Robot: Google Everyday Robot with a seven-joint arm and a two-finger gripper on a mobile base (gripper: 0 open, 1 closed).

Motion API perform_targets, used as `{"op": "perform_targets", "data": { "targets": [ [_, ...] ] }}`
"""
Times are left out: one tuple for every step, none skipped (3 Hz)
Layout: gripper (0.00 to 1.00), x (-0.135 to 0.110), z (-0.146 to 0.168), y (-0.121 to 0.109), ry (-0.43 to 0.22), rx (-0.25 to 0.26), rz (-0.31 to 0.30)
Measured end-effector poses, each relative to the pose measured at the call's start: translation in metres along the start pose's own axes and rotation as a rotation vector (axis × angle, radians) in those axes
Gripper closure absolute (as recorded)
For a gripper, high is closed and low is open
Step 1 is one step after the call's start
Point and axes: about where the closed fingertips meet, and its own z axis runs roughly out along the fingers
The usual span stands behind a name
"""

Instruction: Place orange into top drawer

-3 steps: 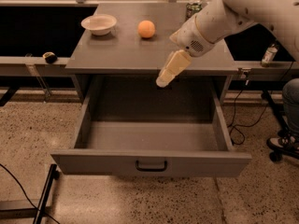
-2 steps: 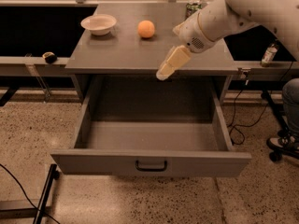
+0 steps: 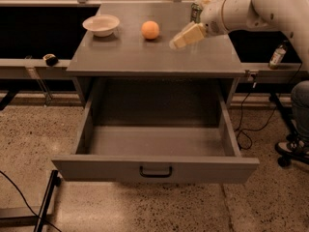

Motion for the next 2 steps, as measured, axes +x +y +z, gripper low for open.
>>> {"op": "perform_targets", "data": {
  "targets": [
    [0.0,0.022,0.04,-0.037,-0.068,0.028,0.127],
    [0.0,0.027,0.055,-0.049,-0.087,0.035,0.226]
  ]
}}
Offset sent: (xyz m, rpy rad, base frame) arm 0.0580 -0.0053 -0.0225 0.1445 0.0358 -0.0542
